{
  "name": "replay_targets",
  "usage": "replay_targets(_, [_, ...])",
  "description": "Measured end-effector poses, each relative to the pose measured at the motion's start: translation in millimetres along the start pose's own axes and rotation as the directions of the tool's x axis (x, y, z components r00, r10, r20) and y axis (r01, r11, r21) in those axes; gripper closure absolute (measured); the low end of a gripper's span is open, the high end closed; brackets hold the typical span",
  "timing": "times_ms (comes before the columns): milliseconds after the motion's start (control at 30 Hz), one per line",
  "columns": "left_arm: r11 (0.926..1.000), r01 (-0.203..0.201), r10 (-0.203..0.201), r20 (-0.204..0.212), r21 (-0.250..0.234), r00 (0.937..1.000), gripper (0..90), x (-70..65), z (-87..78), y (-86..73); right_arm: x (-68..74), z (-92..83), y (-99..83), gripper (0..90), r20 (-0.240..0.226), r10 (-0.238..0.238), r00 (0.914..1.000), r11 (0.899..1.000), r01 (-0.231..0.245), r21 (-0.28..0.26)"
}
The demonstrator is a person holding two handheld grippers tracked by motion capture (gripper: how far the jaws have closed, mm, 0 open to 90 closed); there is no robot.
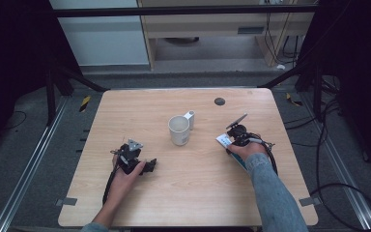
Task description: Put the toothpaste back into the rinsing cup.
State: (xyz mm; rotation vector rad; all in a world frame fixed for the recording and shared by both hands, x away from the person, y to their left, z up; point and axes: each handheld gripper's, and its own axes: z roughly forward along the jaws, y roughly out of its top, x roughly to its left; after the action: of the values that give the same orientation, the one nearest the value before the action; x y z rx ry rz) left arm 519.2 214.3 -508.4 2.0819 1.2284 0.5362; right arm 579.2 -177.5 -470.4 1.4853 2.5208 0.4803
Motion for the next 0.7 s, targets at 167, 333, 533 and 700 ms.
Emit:
replay_targets(167, [1.0,0.0,0.0,0.0,0.0,1.0,0.0,0.0,0.0,0.0,0.8,-0.1,0.2,55.6,0.004,0.005,1.0,1.0,-0.005,0.005])
replay_targets(333, [1.0,0.0,0.0,0.0,0.0,1.0,0.0,0.0,0.0,0.0,0.7,0.0,-0.2,58.6,0.012,-0.015,0.9998,1.0,0.015,-0.003])
replay_targets(533, [1.0,0.0,0.0,0.0,0.0,1.0,0.0,0.0,0.0,0.0,2.1,-0.7,1.6,63.8,0.022,-0.016,0.9996,1.0,0.016,0.011])
replay_targets(700, [1.0,0.0,0.0,0.0,0.0,1.0,0.0,0.0,0.0,0.0,5.7,-1.9,1.7,67.6,0.04,-0.031,0.9987,0.999,0.03,0.012])
